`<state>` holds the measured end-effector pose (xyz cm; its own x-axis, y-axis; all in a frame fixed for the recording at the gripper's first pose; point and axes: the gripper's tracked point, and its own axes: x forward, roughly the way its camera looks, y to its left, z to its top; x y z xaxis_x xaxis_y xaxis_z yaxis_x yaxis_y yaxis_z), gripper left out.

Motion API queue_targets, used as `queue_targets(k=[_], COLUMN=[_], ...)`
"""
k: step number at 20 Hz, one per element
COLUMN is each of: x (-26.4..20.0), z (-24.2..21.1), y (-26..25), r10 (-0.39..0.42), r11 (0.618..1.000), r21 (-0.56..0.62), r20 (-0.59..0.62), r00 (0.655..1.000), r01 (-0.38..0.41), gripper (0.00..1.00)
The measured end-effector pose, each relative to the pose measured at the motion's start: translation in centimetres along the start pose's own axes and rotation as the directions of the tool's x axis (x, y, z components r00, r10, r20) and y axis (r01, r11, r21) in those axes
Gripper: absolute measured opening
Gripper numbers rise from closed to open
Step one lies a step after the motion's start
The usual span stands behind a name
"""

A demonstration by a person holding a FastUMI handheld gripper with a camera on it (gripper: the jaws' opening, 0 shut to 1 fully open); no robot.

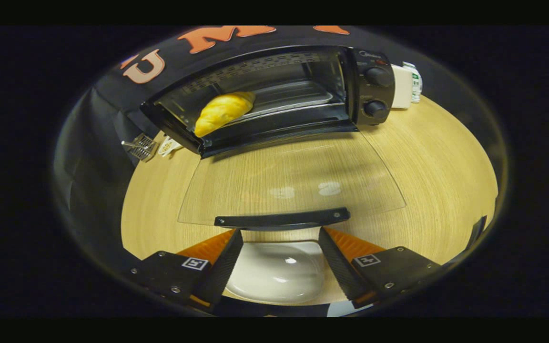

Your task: Open the toaster oven, put the food inside, and close the toaster oven door.

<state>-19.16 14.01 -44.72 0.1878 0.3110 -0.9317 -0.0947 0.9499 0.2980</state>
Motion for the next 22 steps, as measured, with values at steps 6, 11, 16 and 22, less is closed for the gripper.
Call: queue_targets(k=[6, 11, 16, 22], x=[-2.0, -5.5, -5.3, -4.7], z=[1.2, 6.3, 11.1, 15.8], y=[0.6, 2.7, 4.3, 4.8], r10=[-0.004, 0.042, 0.019, -0.027], r11=[0.999, 0.995, 0.987, 0.991], r21=[-0.044, -0.096, -0.16, -0.116], r20=[0.021, 0.152, 0.215, 0.272], r00=[1.0, 0.988, 0.976, 0.962], r01=[0.005, -0.028, 0.016, 0.061], gripper=[0.97, 0.97, 0.97, 0.97])
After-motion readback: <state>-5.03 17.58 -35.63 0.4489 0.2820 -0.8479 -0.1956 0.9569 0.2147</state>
